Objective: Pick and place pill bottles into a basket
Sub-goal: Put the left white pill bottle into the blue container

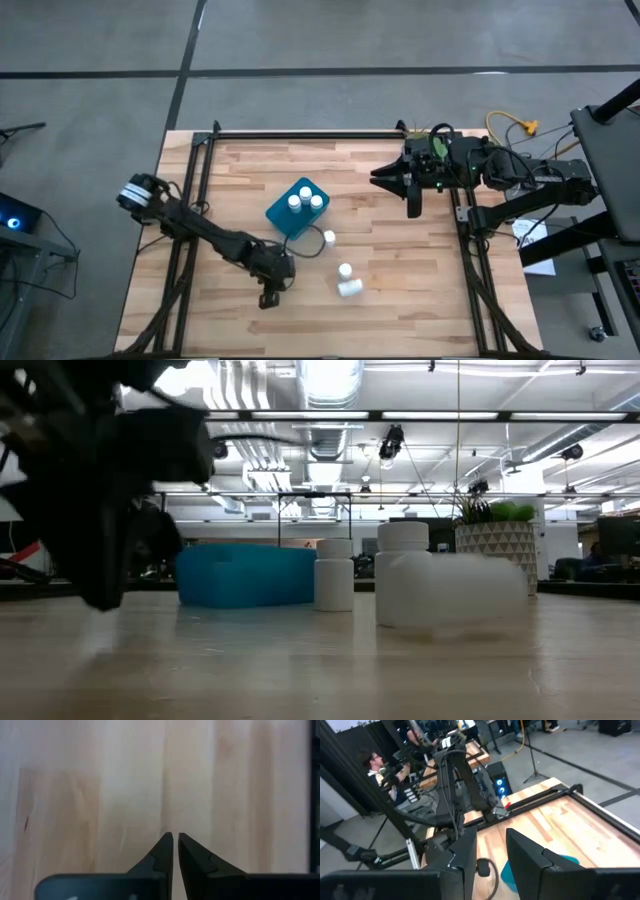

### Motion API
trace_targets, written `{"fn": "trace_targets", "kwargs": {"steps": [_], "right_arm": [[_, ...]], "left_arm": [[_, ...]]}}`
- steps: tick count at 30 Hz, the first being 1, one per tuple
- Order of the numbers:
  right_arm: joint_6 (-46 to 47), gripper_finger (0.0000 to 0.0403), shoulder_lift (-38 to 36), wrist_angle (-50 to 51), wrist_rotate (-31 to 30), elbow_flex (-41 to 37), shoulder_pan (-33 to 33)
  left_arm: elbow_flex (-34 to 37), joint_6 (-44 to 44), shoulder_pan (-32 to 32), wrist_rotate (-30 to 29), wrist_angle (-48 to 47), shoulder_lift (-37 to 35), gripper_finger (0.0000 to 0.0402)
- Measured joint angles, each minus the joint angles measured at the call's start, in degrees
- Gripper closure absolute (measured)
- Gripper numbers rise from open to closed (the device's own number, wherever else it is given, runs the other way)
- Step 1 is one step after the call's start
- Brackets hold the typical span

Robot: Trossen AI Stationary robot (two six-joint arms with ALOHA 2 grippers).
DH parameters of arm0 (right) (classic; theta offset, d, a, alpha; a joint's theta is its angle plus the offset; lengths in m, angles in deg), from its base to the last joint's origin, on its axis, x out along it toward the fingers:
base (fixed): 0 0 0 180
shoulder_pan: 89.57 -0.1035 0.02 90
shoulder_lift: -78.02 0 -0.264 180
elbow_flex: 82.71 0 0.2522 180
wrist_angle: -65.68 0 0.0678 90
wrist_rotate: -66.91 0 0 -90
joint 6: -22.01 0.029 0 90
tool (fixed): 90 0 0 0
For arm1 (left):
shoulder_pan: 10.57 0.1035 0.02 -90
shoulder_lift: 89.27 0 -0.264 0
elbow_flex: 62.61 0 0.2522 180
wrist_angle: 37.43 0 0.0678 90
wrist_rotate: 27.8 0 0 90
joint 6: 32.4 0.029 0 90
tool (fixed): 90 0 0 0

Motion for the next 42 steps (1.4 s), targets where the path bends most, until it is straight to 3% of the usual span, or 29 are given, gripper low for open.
{"fn": "trace_targets", "kwargs": {"steps": [6, 13, 17, 24, 31, 35, 42], "right_arm": [[0.0, 0.0301, 0.0, 2.6, 0.9, 0.0, 0.0], [1.7, 0.0293, -0.6, 14.9, 3.4, 0.3, 0.0], [3.5, 0.0287, -0.9, 19.6, 4.2, 1.6, -0.2], [3.6, 0.0267, -1.0, 25.0, 9.4, 2.5, -0.4], [1.0, 0.0219, 0.1, 28.1, 15.6, 2.5, -0.4], [-2.8, 0.0180, 2.1, 29.7, 18.2, 2.6, -0.4], [-10.9, 0.0128, 7.1, 42.3, 18.0, 2.7, -0.8]], "left_arm": [[-1.4, 0.5, 0.0, 0.1, 1.0, -4.5, 0.0390], [-2.7, 5.4, 0.1, -0.5, 3.9, -9.7, 0.0381], [-2.7, 6.0, 0.5, -0.9, 4.5, -11.7, 0.0342], [-4.4, 6.2, 1.5, -1.0, 5.4, -12.7, 0.0239], [-8.9, 6.6, 3.9, -1.1, 5.4, -13.0, 0.0183], [-10.0, 7.5, 5.4, -1.7, 5.4, -13.9, 0.0178], [-9.2, 7.5, 7.2, -2.0, 3.9, -17.0, 0.0178]]}}
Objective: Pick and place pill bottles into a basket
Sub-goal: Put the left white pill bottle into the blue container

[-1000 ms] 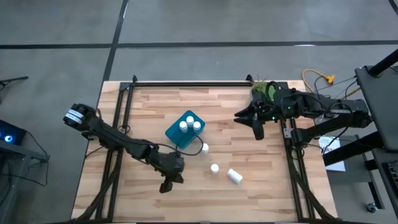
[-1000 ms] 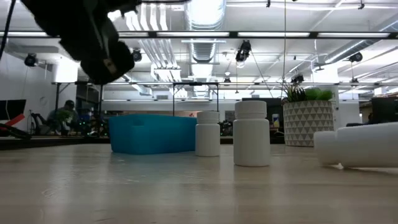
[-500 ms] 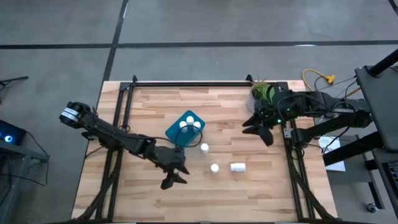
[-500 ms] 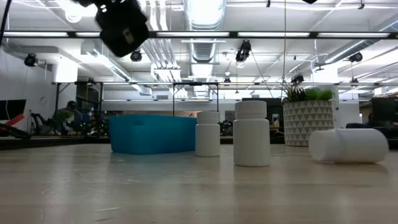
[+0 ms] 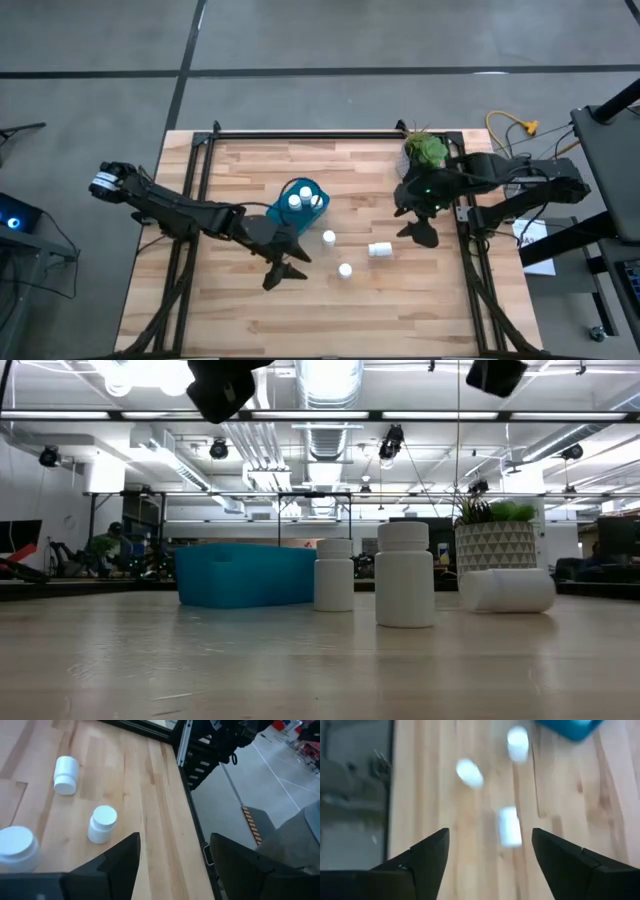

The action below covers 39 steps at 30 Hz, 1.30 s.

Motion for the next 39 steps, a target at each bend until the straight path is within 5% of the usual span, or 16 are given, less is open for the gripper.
{"fn": "trace_targets", "kwargs": {"steps": [8, 22, 30, 39], "right_arm": [[-8.3, 0.0115, 5.7, 2.6, -7.4, -0.7, 1.1], [-21.7, 0.0117, 10.9, -2.8, 0.9, -9.5, 16.9], [-23.2, 0.0116, 11.5, -12.7, 1.1, -18.6, 19.0], [-26.5, 0.0120, 19.1, -19.0, -1.3, -18.3, 21.1]], "left_arm": [[0.2, 0.1, 1.7, -4.2, -0.3, -3.1, 0.0178], [0.3, 0.0, 3.6, -4.4, 0.0, -3.9, 0.0178], [0.3, 0.1, 3.8, -6.1, 0.0, -3.9, 0.0178], [0.3, 0.1, 4.1, -6.1, 0.0, -3.9, 0.0178]]}}
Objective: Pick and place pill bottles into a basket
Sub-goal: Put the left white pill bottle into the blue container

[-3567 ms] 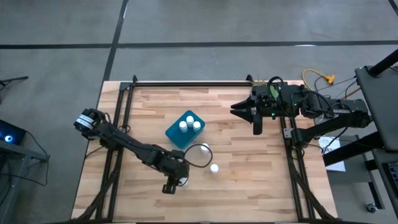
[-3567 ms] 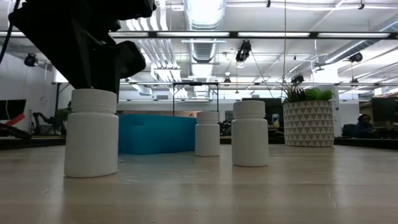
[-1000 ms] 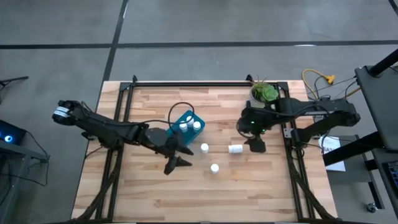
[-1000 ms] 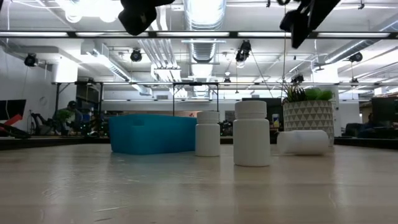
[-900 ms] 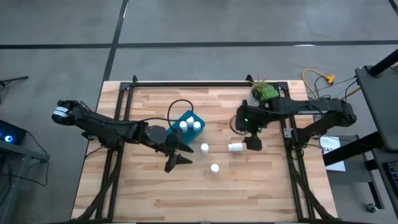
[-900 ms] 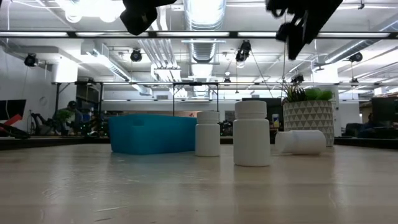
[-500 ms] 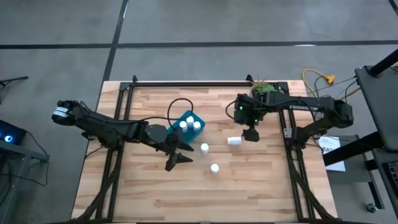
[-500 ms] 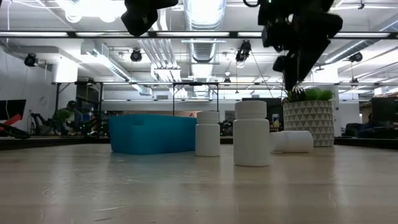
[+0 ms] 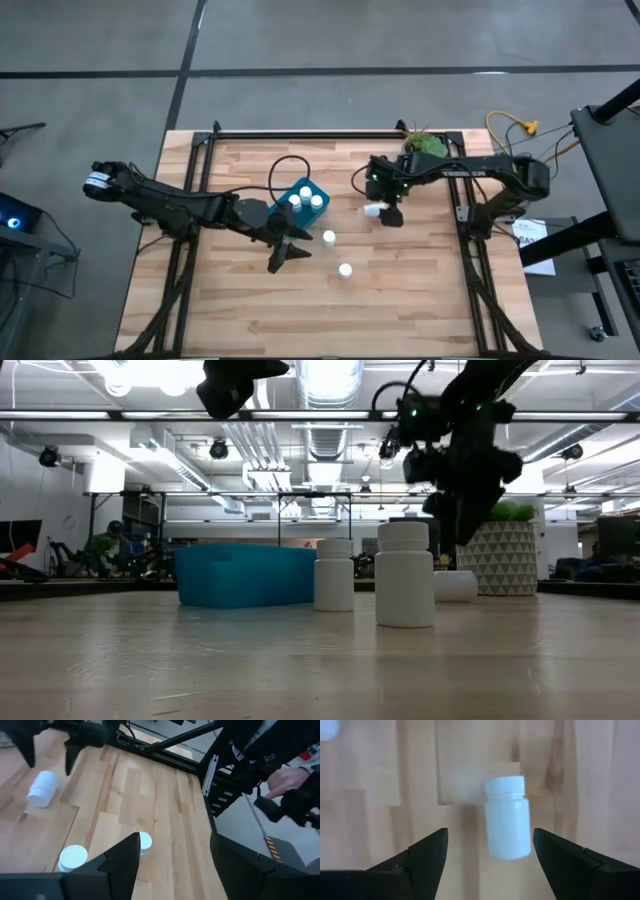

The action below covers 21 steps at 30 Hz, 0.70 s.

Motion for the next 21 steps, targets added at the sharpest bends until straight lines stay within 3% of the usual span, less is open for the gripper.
{"fn": "trace_targets", "kwargs": {"steps": [6, 10, 21], "right_arm": [[-4.3, 0.0127, 8.6, -0.2, 1.4, 1.9, 6.0], [-4.4, 0.0129, 13.0, -0.4, 6.1, 4.6, 10.0], [-10.3, 0.0147, 14.1, 0.3, 5.9, 6.4, 11.6]], "left_arm": [[0.0, 0.0, 0.0, 0.0, 0.0, 0.0, 0.0178], [0.0, -0.1, 0.0, 0.0, 0.0, 0.0, 0.0178], [0.0, -0.1, 0.5, -0.1, -0.5, -0.9, 0.0178]]}}
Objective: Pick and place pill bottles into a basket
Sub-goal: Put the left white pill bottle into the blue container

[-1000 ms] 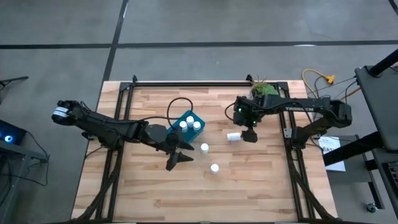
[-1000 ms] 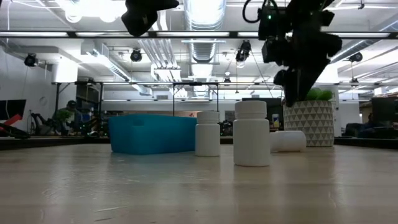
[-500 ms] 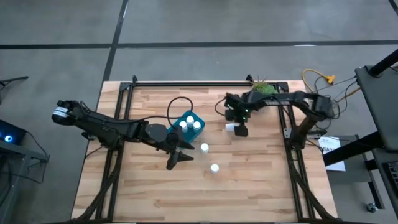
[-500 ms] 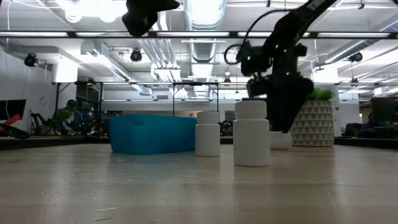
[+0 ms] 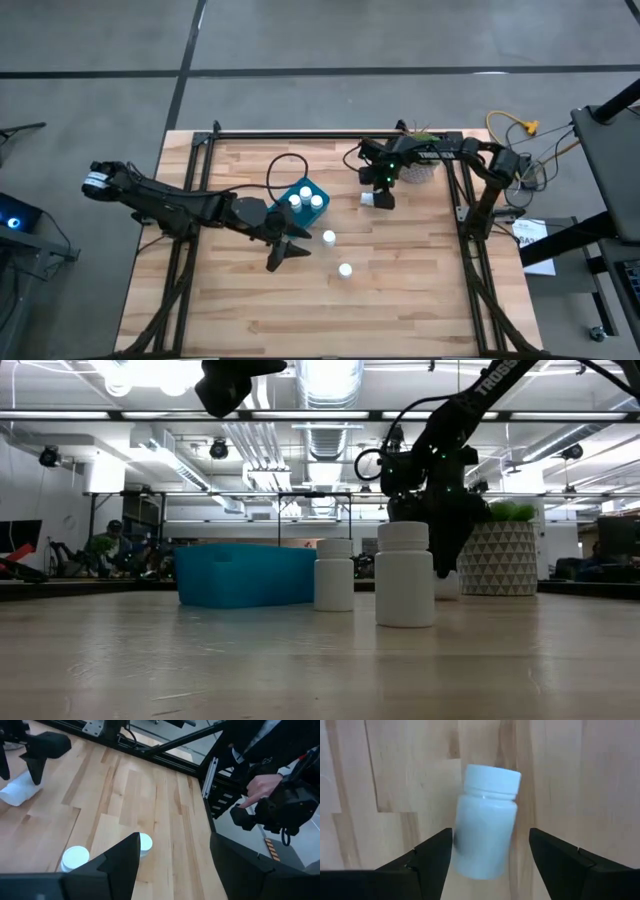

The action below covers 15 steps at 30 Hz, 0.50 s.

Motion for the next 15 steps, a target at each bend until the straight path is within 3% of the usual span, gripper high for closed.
{"fn": "trace_targets", "kwargs": {"steps": [15], "right_arm": [[2.2, 0.0157, 0.1, -2.3, -1.0, -1.8, -0.3]], "left_arm": [[0.0, 0.0, 0.8, 0.1, 0.0, -0.4, 0.0178]]}}
